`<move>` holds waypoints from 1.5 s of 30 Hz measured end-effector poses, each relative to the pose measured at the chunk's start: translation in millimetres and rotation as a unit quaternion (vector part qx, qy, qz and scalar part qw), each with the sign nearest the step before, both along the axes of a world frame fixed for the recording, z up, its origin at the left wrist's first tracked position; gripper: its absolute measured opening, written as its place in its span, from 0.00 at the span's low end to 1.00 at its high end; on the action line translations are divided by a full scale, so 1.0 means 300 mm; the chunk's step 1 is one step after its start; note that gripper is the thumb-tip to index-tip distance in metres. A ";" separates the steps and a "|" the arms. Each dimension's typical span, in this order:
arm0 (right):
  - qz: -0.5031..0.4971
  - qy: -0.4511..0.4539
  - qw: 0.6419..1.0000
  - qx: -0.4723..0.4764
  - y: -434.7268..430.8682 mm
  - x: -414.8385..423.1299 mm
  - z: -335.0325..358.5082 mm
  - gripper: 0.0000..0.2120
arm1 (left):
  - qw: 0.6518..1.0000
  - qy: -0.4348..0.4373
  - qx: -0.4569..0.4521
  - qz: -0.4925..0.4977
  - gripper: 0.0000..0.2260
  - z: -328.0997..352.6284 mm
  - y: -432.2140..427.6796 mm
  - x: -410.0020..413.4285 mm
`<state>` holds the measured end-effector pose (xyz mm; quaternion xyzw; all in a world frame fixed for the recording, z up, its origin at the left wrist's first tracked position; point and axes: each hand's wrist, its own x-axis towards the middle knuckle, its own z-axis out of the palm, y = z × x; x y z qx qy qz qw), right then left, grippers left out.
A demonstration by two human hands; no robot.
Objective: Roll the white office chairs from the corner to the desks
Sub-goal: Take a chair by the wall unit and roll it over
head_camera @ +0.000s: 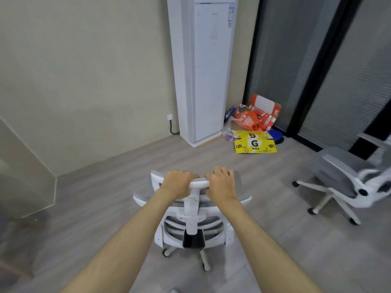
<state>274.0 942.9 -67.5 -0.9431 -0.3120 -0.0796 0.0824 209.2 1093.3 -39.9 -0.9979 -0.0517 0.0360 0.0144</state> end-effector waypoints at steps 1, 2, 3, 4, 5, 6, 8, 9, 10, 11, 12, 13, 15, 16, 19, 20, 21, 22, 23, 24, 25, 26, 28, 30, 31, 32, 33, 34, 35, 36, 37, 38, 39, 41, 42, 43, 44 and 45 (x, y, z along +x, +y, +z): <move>-0.014 0.012 1.000 0.002 -0.051 -0.027 -0.012 0.13 | 1.000 -0.002 0.000 -0.012 0.19 0.000 -0.045 -0.017; -0.024 0.012 1.000 0.009 -0.103 -0.052 -0.027 0.14 | 1.000 -0.002 -0.001 -0.025 0.19 -0.002 -0.088 -0.034; -0.030 0.008 0.999 0.019 -0.154 -0.078 -0.038 0.14 | 0.999 -0.001 -0.004 -0.039 0.19 -0.002 -0.132 -0.050; -0.035 0.010 0.999 0.029 -0.203 -0.106 -0.042 0.14 | 0.999 -0.001 -0.007 -0.052 0.19 -0.002 -0.176 -0.066; -0.044 0.010 0.998 0.038 -0.251 -0.131 -0.041 0.13 | 0.998 -0.003 -0.010 -0.063 0.19 -0.001 -0.220 -0.081; -0.056 0.008 0.997 0.045 -0.297 -0.154 -0.044 0.13 | 0.997 -0.007 -0.013 -0.077 0.18 0.000 -0.263 -0.096; -0.081 -0.001 0.995 0.055 -0.390 -0.208 -0.048 0.12 | 0.993 -0.010 -0.017 -0.112 0.18 0.001 -0.346 -0.131; -0.093 -0.006 0.994 0.059 -0.437 -0.235 -0.052 0.12 | 0.991 -0.011 -0.016 -0.133 0.19 0.001 -0.386 -0.147; -0.105 -0.012 0.993 0.062 -0.483 -0.264 -0.055 0.13 | 0.988 -0.012 -0.015 -0.153 0.19 0.000 -0.425 -0.162; -0.119 -0.015 0.991 0.064 -0.528 -0.293 -0.057 0.13 | 0.985 -0.016 -0.016 -0.172 0.20 -0.002 -0.462 -0.178; -0.133 -0.018 0.989 0.065 -0.571 -0.326 -0.057 0.13 | 0.981 -0.022 -0.017 -0.191 0.20 -0.006 -0.497 -0.196; -0.149 -0.020 0.987 0.065 -0.611 -0.361 -0.057 0.14 | 0.977 -0.029 -0.016 -0.209 0.20 -0.011 -0.531 -0.216; -0.179 -0.017 0.982 0.063 -0.684 -0.436 -0.064 0.15 | 0.968 -0.042 -0.018 -0.246 0.20 -0.019 -0.596 -0.260; -0.194 -0.013 0.979 0.060 -0.717 -0.478 -0.070 0.16 | 0.963 -0.045 -0.020 -0.264 0.19 -0.022 -0.626 -0.285; -0.239 -0.013 0.970 0.047 -0.801 -0.618 -0.067 0.16 | 0.950 -0.046 -0.025 -0.308 0.18 -0.037 -0.705 -0.354; -0.253 -0.020 0.966 0.044 -0.828 -0.664 -0.063 0.15 | 0.945 -0.045 -0.026 -0.322 0.17 -0.038 -0.733 -0.373; -0.267 -0.029 0.962 0.042 -0.854 -0.712 -0.060 0.14 | 0.940 -0.045 -0.026 -0.337 0.17 -0.039 -0.760 -0.392; -0.278 -0.038 0.959 0.043 -0.882 -0.760 -0.060 0.14 | 0.935 -0.046 -0.023 -0.352 0.16 -0.041 -0.790 -0.409; -0.288 -0.045 0.955 0.045 -0.911 -0.809 -0.061 0.13 | 0.929 -0.046 -0.018 -0.366 0.17 -0.044 -0.821 -0.429; -0.300 -0.047 0.952 0.045 -0.940 -0.857 -0.065 0.12 | 0.924 -0.044 -0.013 -0.380 0.17 -0.048 -0.850 -0.452; -0.314 -0.050 0.947 0.039 -0.970 -0.903 -0.069 0.12 | 0.917 -0.042 -0.012 -0.396 0.17 -0.050 -0.879 -0.477; -0.328 -0.053 0.943 0.031 -1.001 -0.950 -0.075 0.12 | 0.911 -0.039 -0.013 -0.411 0.17 -0.053 -0.909 -0.504; -0.350 -0.057 0.935 0.012 -1.063 -1.041 -0.081 0.13 | 0.895 -0.036 -0.015 -0.444 0.17 -0.056 -0.973 -0.555; -0.369 -0.058 0.927 -0.015 -1.121 -1.127 -0.075 0.14 | 0.878 -0.037 -0.009 -0.477 0.18 -0.050 -1.044 -0.608; -0.383 -0.053 0.922 -0.024 -1.149 -1.174 -0.073 0.14 | 0.869 -0.034 -0.003 -0.493 0.18 -0.045 -1.081 -0.638; -0.395 -0.049 0.917 -0.027 -1.181 -1.220 -0.073 0.14 | 0.860 -0.031 0.000 -0.509 0.18 -0.040 -1.121 -0.669; -0.406 -0.045 0.912 -0.025 -1.211 -1.269 -0.072 0.14 | 0.852 -0.029 0.004 -0.523 0.18 -0.038 -1.160 -0.700; -0.416 -0.044 0.908 -0.024 -1.242 -1.315 -0.070 0.14 | 0.845 -0.027 0.008 -0.535 0.17 -0.037 -1.201 -0.730; -0.426 -0.043 0.903 -0.024 -1.273 -1.361 -0.063 0.14 | 0.838 -0.024 0.009 -0.546 0.17 -0.034 -1.244 -0.759; -0.437 -0.043 0.898 -0.024 -1.306 -1.407 -0.057 0.13 | 0.831 -0.019 0.009 -0.556 0.17 -0.032 -1.287 -0.788; -0.447 -0.043 0.893 -0.023 -1.338 -1.452 -0.053 0.13 | 0.824 -0.015 0.006 -0.566 0.17 -0.030 -1.330 -0.818; -0.456 -0.044 0.888 -0.020 -1.371 -1.499 -0.052 0.14 | 0.817 -0.010 0.004 -0.576 0.17 -0.031 -1.376 -0.849; -0.467 -0.045 0.883 -0.016 -1.405 -1.545 -0.049 0.14 | 0.810 -0.006 0.005 -0.586 0.17 -0.031 -1.423 -0.881; -0.492 -0.046 0.870 -0.007 -1.479 -1.630 -0.050 0.14 | 0.797 -0.002 0.006 -0.604 0.18 -0.029 -1.520 -0.948; -0.506 -0.046 0.861 -0.005 -1.519 -1.669 -0.054 0.14 | 0.791 -0.003 0.006 -0.612 0.18 -0.027 -1.569 -0.981; -0.518 -0.047 0.854 -0.004 -1.559 -1.708 -0.058 0.14 | 0.786 -0.005 0.006 -0.619 0.19 -0.028 -1.618 -1.015; -0.529 -0.048 0.847 -0.004 -1.600 -1.746 -0.064 0.13 | 0.781 -0.007 0.005 -0.624 0.19 -0.031 -1.667 -1.050; -0.539 -0.047 0.841 -0.005 -1.642 -1.785 -0.069 0.13 | 0.777 -0.008 0.004 -0.630 0.19 -0.035 -1.717 -1.084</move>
